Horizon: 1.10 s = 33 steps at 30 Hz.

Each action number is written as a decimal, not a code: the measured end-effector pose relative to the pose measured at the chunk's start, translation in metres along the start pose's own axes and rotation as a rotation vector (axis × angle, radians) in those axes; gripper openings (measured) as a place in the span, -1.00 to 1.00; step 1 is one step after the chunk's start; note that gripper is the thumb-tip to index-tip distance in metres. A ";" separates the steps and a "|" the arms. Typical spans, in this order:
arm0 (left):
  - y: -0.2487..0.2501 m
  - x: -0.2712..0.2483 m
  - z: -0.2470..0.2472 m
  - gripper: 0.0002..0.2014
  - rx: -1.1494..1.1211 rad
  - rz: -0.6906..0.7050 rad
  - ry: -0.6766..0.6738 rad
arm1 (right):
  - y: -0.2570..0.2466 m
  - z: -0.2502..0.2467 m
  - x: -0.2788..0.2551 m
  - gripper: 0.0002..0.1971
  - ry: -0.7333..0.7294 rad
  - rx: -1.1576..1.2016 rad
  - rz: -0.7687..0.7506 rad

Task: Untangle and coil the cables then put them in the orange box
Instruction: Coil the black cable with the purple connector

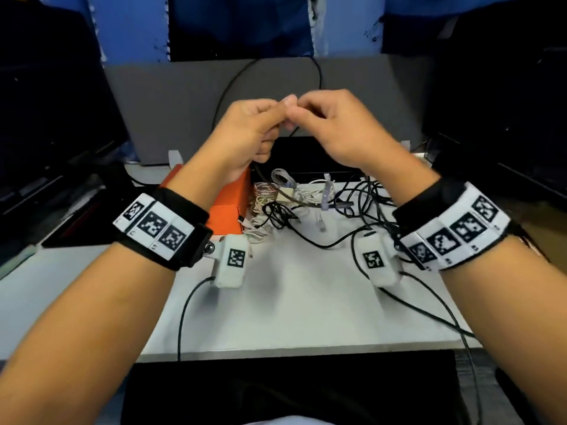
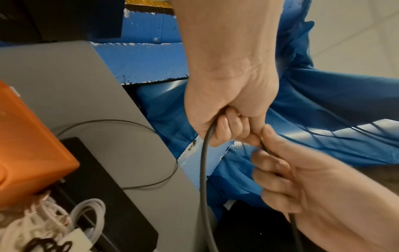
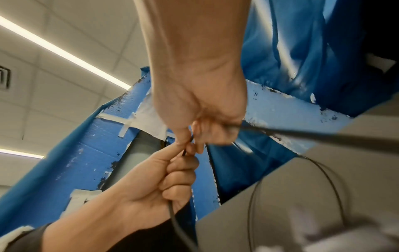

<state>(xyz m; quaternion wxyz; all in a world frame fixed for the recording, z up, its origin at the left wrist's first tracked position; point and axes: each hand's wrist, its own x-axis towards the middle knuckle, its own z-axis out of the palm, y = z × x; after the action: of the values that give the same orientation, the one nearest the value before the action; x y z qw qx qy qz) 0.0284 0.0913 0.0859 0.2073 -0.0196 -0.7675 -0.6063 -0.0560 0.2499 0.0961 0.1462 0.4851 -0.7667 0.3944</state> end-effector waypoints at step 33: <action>-0.022 -0.073 0.017 -0.77 -0.570 -0.053 0.182 | -0.016 0.052 -0.096 -0.60 -0.558 -0.423 0.030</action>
<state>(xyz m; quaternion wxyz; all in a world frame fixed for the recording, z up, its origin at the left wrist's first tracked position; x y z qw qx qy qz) 0.0844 0.1173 0.0376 0.2458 -0.0025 -0.5449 -0.8017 0.0123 0.2680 0.0116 0.0226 0.5220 -0.8488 0.0812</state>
